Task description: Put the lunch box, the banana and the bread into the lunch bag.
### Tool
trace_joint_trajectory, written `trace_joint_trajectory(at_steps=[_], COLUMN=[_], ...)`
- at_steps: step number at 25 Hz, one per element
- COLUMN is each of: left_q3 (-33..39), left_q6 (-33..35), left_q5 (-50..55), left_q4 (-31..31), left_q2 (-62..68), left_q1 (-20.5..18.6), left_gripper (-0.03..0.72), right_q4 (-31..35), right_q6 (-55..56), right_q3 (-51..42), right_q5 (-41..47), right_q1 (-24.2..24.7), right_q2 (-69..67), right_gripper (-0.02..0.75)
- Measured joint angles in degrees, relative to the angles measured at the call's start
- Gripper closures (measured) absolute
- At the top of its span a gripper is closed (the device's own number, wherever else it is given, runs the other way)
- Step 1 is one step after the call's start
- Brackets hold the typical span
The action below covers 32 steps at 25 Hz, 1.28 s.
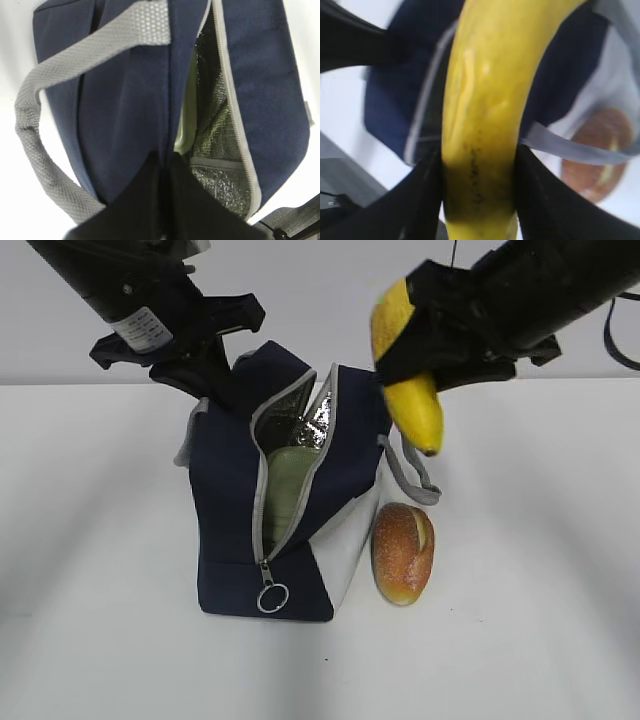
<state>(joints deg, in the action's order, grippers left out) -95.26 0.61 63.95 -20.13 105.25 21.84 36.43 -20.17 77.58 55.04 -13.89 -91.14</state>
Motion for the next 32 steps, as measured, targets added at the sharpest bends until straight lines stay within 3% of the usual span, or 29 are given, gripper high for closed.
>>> trace_joint_trajectory(at_steps=[6,11,27,32], left_q3=[0.0,0.0,0.0,0.0], left_q6=[0.0,0.0,0.0,0.0], left_q5=[0.1,0.1,0.2,0.3], left_q4=[0.0,0.0,0.0,0.0], left_q2=[0.0,0.0,0.0,0.0], left_q1=[0.0,0.0,0.0,0.0], left_gripper=[0.691,0.691,0.691,0.691], right_q4=[19.9,30.3,35.7,36.1], right_q6=[-8.6,-14.5,-16.0,-13.0], right_q3=[0.4,0.4,0.4,0.4], right_q5=[3.7,12.0,12.8,7.7], right_q1=[0.0,-0.2,-0.4,-0.4], right_q2=[-3.9,-9.7,-20.1,-20.4], right_gripper=[0.43,0.43,0.43,0.43])
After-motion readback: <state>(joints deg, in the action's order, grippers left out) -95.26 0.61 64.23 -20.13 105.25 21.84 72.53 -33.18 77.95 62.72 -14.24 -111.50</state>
